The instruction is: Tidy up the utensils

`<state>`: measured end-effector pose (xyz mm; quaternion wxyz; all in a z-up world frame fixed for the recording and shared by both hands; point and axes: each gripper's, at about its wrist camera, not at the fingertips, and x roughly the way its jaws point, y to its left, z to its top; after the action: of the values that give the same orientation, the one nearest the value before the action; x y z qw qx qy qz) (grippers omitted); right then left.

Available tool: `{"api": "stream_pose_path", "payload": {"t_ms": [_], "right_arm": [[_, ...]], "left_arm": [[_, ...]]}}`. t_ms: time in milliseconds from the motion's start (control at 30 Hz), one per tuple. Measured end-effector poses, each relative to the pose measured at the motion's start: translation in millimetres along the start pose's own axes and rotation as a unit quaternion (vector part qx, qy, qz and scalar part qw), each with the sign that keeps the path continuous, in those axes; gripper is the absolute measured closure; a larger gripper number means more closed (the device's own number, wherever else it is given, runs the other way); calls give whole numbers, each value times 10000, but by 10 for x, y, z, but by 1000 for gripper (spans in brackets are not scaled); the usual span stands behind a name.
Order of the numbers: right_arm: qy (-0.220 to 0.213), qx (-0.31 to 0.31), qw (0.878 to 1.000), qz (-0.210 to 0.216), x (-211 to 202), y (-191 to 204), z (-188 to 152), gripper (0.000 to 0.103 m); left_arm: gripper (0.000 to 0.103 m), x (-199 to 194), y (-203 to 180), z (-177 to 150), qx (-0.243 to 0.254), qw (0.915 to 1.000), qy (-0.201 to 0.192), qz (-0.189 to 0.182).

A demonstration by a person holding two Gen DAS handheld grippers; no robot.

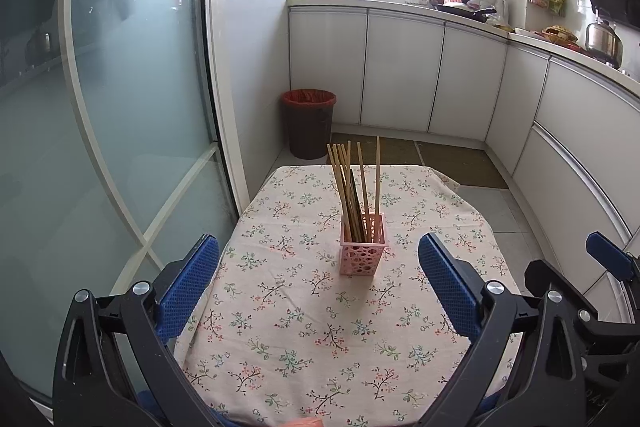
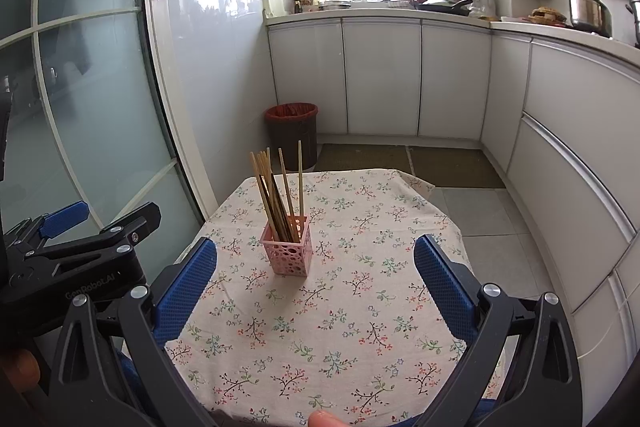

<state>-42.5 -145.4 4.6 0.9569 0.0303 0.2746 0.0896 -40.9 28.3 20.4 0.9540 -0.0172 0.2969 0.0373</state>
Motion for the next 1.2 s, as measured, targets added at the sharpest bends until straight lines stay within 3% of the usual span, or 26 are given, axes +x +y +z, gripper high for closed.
{"api": "stream_pose_path", "payload": {"t_ms": [200, 1200], "right_arm": [[16, 3, 10000, -10, 23, 10, -14, 7], [45, 22, 10000, 2, 50, 26, -34, 7]], "left_arm": [[7, 11, 11, -4, -79, 9998, 58, -149], [7, 18, -22, -19, 62, 10000, 25, 59]]}}
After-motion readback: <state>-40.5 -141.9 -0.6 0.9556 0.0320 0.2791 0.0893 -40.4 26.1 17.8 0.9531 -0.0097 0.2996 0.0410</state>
